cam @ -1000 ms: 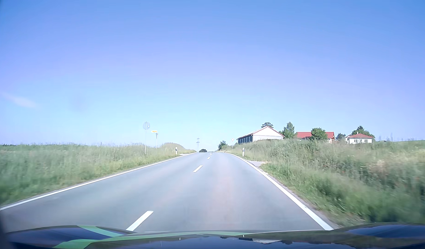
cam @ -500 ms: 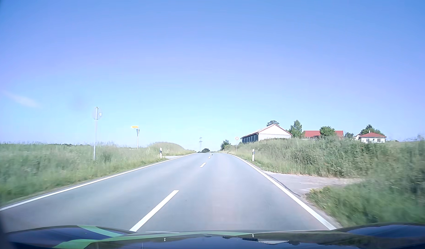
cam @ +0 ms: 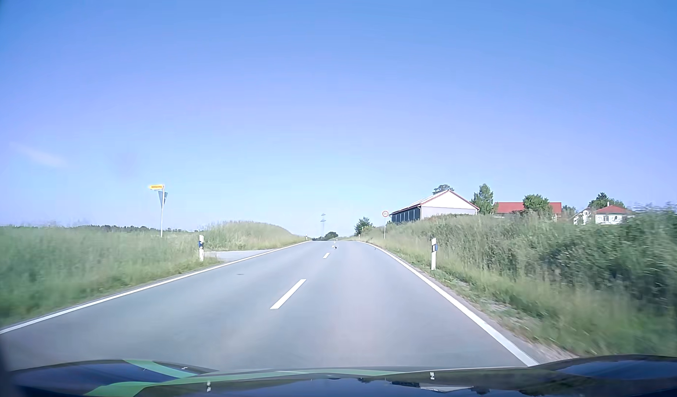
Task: Follow the waypoints while adhering to traffic rules and regulations
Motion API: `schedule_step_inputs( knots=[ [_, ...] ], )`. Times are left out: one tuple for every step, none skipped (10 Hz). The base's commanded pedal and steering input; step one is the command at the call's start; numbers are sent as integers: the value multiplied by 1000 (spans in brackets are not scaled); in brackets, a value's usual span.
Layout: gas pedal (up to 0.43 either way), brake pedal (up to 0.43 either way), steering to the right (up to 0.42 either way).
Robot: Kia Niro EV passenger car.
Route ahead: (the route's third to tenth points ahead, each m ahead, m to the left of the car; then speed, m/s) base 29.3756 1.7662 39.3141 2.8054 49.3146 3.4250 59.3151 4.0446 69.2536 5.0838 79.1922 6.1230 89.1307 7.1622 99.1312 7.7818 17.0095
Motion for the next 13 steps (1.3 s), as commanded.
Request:
schedule_step_inputs(
  knots=[
    [0, 360, -4],
    [0, 366, -4],
    [0, 360, -4],
    [0, 360, -5],
    [0, 360, -7],
    [0, 348, -7],
    [0, 317, -8],
    [0, 287, -9],
    [0, 287, -10],
    [0, 305, -14],
    [0, 311, -23],
    [0, 305, -29],
    [0, 287, -28]
  ],
)
